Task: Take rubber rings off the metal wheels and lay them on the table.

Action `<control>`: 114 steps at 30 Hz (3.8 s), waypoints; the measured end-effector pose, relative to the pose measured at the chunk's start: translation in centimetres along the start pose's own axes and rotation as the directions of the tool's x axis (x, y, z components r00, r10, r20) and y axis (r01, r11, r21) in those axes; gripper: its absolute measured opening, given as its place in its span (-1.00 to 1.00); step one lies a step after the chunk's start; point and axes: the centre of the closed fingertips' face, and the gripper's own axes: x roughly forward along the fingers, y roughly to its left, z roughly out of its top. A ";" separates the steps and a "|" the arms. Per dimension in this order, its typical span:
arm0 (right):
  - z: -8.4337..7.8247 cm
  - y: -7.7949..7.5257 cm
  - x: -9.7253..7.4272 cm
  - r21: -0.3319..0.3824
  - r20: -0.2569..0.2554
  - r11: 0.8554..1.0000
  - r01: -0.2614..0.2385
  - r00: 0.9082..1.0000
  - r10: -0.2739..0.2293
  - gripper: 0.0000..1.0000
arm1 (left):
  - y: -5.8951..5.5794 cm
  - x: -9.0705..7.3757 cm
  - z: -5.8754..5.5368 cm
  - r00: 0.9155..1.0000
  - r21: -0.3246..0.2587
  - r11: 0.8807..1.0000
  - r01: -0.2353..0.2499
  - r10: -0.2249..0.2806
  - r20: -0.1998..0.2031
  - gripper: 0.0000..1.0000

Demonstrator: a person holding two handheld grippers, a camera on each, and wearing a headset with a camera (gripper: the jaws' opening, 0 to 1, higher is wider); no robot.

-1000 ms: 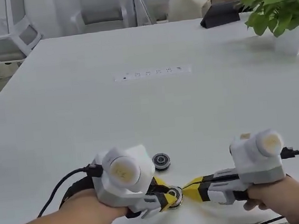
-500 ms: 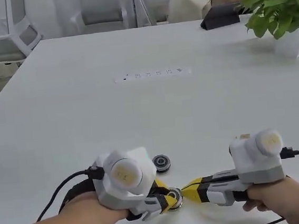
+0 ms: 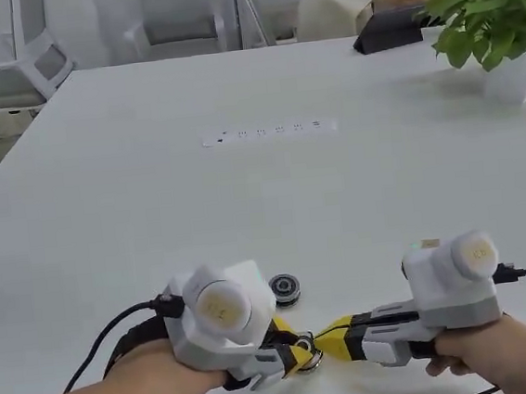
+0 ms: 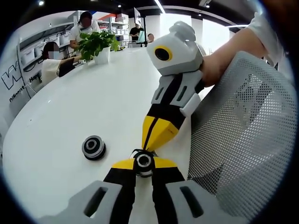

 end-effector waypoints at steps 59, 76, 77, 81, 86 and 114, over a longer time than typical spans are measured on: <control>0.6 0.2 -0.1 -0.034 0.037 0.999 -0.006 0.999 0.007 -1.00 | 0.0 0.0 0.1 0.999 -0.005 1.000 0.005 -0.005 0.032 -0.85; 0.6 0.2 -0.1 -0.034 0.030 0.999 -0.013 0.999 0.014 -1.00 | 0.0 -0.1 0.0 1.000 0.008 1.000 0.024 -0.025 0.015 -0.84; 0.6 0.2 -0.1 -0.032 0.031 0.999 -0.014 0.999 0.015 -1.00 | 0.0 -0.2 0.0 1.000 0.012 1.000 0.025 -0.025 0.012 -0.83; 0.6 0.1 -0.1 -0.028 0.033 0.999 -0.018 0.999 0.019 -1.00 | -0.1 -0.5 0.1 0.999 0.016 0.999 0.037 -0.037 0.012 -0.78; 0.6 0.2 -0.2 -0.025 0.032 0.999 -0.025 0.999 0.026 -1.00 | -0.2 -1.0 0.6 0.999 0.015 0.999 0.048 -0.048 0.020 -0.73; 3.6 1.2 0.0 -0.076 0.033 0.994 -0.078 0.996 0.081 -1.00 | 1.7 -7.5 1.5 0.991 -0.065 0.998 -0.022 0.031 0.130 -0.40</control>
